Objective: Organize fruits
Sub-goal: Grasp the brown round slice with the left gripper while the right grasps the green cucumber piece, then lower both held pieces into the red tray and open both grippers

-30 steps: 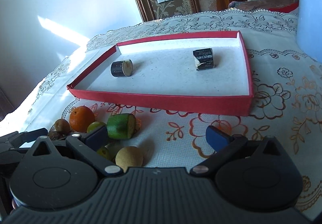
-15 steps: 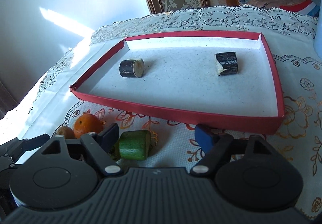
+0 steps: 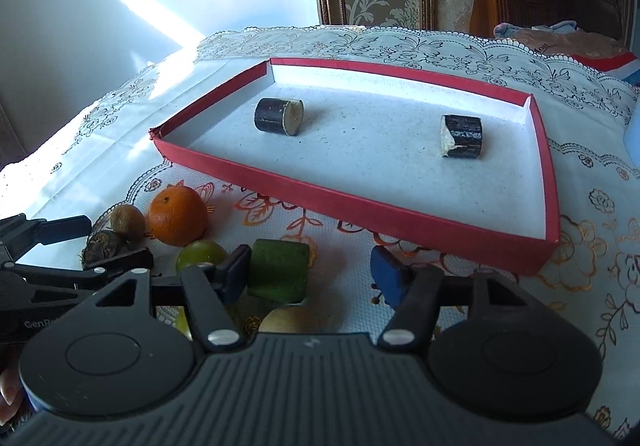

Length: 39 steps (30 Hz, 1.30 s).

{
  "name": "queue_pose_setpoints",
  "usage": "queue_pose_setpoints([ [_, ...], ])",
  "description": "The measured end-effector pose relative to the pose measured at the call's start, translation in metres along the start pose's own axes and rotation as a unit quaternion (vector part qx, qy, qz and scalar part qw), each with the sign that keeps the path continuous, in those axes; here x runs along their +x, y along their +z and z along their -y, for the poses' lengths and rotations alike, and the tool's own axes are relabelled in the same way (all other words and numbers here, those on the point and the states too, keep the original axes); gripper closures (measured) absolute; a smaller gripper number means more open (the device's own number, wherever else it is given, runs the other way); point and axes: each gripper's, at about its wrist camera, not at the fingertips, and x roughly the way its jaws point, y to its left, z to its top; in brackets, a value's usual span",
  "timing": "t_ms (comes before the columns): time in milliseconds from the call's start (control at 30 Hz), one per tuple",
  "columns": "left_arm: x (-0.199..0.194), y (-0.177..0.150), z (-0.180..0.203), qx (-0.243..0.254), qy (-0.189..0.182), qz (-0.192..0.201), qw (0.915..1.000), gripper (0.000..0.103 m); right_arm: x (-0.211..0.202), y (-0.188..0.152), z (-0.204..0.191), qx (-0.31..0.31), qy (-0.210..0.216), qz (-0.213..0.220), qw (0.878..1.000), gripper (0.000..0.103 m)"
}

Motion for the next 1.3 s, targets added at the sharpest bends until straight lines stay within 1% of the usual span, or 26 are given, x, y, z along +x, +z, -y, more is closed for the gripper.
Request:
queue_pose_setpoints([
  [33, 0.000, 0.000, 0.000, -0.001, 0.000, 0.000, 1.0000, 0.016, -0.001, 0.000, -0.002, -0.003, 0.004, 0.001, 1.000, 0.053],
  [100, 0.000, 0.000, 0.000, -0.002, -0.003, 0.001, 1.0000, 0.016, -0.003, -0.002, -0.006, -0.011, 0.013, 0.002, 1.000, 0.068],
  [233, -0.001, 0.000, 0.000, -0.002, -0.007, 0.004, 1.0000, 0.016, -0.005, -0.005, -0.011, -0.022, 0.011, 0.009, 1.000, 0.074],
  [367, -0.005, -0.001, -0.001, -0.002, -0.014, 0.013, 0.9998, 0.016, -0.006, -0.007, -0.009, -0.012, 0.011, 0.014, 1.000, 0.074],
  [400, -0.006, -0.002, -0.001, -0.003, -0.014, 0.018, 0.9997, 0.016, -0.007, -0.007, -0.009, -0.013, 0.009, 0.016, 1.000, 0.077],
  [467, -0.008, -0.002, -0.001, -0.002, -0.023, 0.022, 0.9995, 0.027, -0.008, -0.009, -0.010, -0.013, 0.001, 0.020, 1.000, 0.077],
  [500, -0.008, -0.003, -0.001, 0.001, -0.026, 0.019, 0.9995, 0.030, -0.008, -0.010, -0.010, -0.012, -0.003, 0.022, 1.000, 0.077],
  [533, -0.007, -0.002, 0.001, 0.004, -0.025, 0.016, 0.9995, 0.037, -0.008, -0.010, -0.009, -0.013, -0.003, 0.022, 1.000, 0.076],
  [600, -0.007, -0.003, 0.003, 0.010, -0.024, 0.017, 0.9995, 0.043, -0.008, -0.010, -0.009, -0.010, -0.004, 0.024, 1.000, 0.076],
  [667, -0.008, -0.004, 0.004, 0.014, -0.032, 0.020, 0.9992, 0.056, -0.008, -0.011, -0.009, -0.012, -0.008, 0.025, 1.000, 0.076],
  [700, -0.008, -0.004, 0.004, 0.014, -0.036, 0.021, 0.9990, 0.059, -0.009, -0.011, -0.010, -0.013, -0.011, 0.027, 0.999, 0.076],
  [833, -0.008, -0.005, 0.004, 0.014, -0.037, 0.022, 0.9990, 0.059, -0.009, -0.011, -0.009, -0.013, -0.018, 0.029, 0.999, 0.076],
  [1033, -0.009, -0.004, 0.002, 0.008, -0.040, 0.022, 0.9989, 0.059, -0.010, -0.010, -0.003, 0.005, -0.023, 0.035, 0.999, 0.076],
  [1300, -0.009, -0.004, 0.000, 0.002, -0.041, 0.023, 0.9989, 0.059, -0.010, -0.010, -0.003, 0.005, -0.028, 0.035, 0.999, 0.076],
])
